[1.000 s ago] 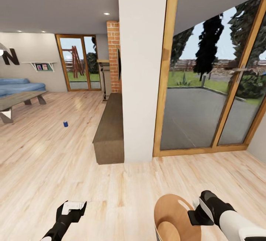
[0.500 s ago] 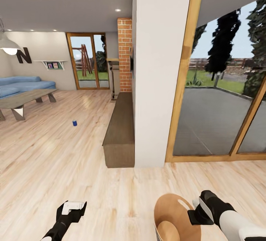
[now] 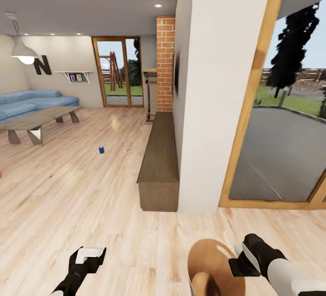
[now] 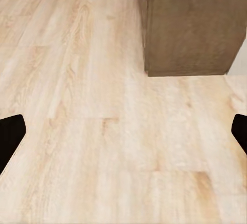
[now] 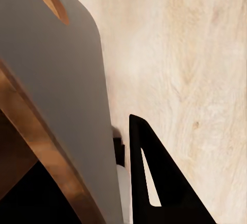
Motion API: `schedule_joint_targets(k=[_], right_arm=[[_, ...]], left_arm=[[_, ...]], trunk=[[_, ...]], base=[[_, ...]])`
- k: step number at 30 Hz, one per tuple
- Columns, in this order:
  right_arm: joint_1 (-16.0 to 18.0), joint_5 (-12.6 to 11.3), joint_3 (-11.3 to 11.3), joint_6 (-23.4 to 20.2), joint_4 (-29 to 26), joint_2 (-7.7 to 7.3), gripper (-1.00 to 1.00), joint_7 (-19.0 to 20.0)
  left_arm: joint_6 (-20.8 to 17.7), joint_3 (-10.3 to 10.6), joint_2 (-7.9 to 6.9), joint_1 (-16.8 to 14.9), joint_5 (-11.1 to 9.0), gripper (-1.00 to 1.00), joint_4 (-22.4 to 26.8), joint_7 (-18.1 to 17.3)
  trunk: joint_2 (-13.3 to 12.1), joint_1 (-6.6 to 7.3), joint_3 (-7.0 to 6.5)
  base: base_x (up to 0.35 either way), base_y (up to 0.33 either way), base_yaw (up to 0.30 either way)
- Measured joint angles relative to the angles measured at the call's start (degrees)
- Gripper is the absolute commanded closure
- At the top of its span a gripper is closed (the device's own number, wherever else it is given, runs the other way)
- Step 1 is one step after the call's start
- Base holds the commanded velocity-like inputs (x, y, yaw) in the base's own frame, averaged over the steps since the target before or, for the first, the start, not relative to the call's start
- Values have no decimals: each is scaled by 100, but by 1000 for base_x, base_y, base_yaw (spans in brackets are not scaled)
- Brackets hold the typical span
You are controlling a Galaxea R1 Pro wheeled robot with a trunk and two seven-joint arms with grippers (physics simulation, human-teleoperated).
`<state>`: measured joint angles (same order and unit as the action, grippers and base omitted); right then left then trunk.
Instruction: Put the three can of soda from the living room inside the tash can in the kitchen.
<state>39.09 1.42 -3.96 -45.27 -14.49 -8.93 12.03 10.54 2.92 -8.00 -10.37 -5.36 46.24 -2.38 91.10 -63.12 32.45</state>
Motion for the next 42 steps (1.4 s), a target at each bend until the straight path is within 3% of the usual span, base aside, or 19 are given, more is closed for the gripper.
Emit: schedule_joint_targets(k=[20,42], right_arm=[[-31,-13,0,0,-2,4,100,-8],[-44,1,-8,1,-13,56,100,-12]], left_arm=[[-4,-1,0,0,0,-100,-6,-6],[0,7,1,0,0,-100,0,1]], trunk=[[0,0,134],[0,0,146]], base=[[203,221,152],[174,244,181]])
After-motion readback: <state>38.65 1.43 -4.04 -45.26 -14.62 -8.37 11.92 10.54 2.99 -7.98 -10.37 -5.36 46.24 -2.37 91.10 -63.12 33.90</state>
